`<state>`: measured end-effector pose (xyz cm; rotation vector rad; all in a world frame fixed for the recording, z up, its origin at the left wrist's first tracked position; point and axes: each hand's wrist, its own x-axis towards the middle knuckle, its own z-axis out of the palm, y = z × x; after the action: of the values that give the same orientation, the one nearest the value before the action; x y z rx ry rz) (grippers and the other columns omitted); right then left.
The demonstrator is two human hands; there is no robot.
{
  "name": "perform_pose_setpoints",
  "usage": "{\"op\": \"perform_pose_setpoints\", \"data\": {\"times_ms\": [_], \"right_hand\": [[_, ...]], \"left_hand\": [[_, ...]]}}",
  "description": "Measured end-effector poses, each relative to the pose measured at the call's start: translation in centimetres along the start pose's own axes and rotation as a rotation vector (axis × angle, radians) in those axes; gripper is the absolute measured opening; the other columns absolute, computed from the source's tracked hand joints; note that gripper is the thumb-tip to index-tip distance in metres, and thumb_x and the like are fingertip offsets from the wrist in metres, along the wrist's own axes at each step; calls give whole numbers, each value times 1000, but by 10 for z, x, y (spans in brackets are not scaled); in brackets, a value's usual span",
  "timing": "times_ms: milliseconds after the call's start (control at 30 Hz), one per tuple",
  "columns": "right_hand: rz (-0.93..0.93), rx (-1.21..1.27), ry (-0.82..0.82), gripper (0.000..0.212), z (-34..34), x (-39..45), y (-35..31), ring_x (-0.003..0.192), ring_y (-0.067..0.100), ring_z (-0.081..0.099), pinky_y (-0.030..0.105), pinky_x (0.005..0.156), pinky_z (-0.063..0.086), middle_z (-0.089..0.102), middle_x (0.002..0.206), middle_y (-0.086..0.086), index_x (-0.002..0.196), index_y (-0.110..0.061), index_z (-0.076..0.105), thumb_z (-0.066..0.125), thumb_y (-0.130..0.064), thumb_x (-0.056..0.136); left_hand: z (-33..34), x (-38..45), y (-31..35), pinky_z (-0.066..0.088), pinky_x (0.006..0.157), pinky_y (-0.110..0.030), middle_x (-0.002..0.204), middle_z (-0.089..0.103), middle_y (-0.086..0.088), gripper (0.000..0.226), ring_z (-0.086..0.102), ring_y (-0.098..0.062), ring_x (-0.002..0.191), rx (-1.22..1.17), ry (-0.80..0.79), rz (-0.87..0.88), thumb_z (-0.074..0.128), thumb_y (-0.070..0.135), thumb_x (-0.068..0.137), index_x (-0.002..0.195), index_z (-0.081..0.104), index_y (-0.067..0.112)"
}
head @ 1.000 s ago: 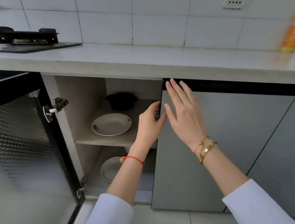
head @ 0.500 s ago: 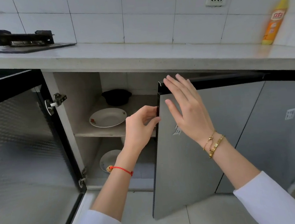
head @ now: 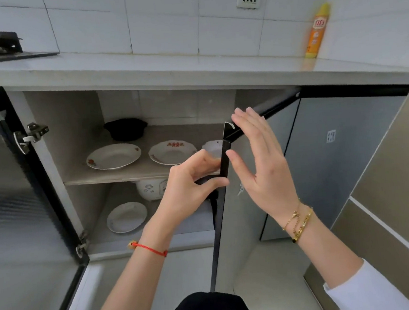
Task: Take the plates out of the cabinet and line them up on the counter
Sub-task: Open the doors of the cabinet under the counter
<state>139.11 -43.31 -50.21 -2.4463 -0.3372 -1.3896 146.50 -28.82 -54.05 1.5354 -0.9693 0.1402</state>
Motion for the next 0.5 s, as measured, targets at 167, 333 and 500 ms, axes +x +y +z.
{"op": "perform_pose_setpoints", "data": {"times_ms": [167,333,500], "right_hand": [[29,-22,21,50,-37,-17,2,143,19,28,44,115,31,44,144,8,134,0,45,61,-21,92],[77,-75,28,50,-72,-33,10,143,18,29,35,117,26,45,144,6,132,-1,45,64,-20,90],[101,-145,26,51,-107,-52,19,143,21,28,47,116,28,43,146,10,135,1,42,62,-14,91]], "left_hand": [[26,-1,16,45,95,-13,102,69,27,42,62,8,107,105,-127,45,83,18,72,109,67,28],[58,-3,28,50,78,-22,91,68,25,47,61,-3,76,209,-214,172,78,37,76,120,64,26],[99,-6,34,38,110,-20,150,41,7,66,42,-2,135,162,-235,341,75,36,79,138,52,20]]}}
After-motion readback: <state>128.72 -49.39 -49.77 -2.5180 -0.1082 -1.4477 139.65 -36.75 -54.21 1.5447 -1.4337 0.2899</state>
